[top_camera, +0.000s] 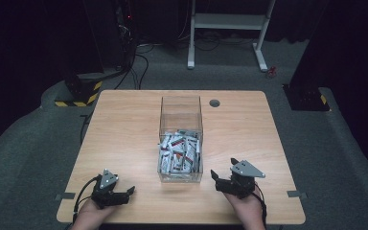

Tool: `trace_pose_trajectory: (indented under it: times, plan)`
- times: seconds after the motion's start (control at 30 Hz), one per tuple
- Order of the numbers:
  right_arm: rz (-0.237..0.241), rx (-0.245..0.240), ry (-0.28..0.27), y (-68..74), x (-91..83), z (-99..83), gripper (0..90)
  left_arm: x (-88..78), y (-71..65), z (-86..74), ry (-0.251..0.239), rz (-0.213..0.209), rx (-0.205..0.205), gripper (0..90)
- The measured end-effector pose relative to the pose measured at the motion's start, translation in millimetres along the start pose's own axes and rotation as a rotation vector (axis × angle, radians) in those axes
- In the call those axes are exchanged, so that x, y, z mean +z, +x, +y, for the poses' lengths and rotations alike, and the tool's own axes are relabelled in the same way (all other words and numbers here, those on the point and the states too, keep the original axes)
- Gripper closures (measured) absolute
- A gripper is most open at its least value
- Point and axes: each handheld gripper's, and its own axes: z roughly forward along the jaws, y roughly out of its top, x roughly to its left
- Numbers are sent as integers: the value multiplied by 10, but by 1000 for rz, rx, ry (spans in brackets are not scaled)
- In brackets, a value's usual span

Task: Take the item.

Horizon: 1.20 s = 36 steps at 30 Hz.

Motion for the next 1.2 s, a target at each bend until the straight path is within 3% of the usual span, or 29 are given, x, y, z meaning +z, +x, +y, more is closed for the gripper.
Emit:
trace_pose_trajectory:
  times: [0.33, 0.83, 1.2]
  plan:
    - [9, -3, -29, 31, -27, 75, 133, -1, 2, 1, 2, 0, 3, 149]
    - [10, -8, -24, 50, -42, 230, 141, -1, 0, 0, 2, -5, 4, 145]
    - [45, -29, -20, 199, -5, 388, 154, 0, -1, 3, 6, -10, 10, 145]
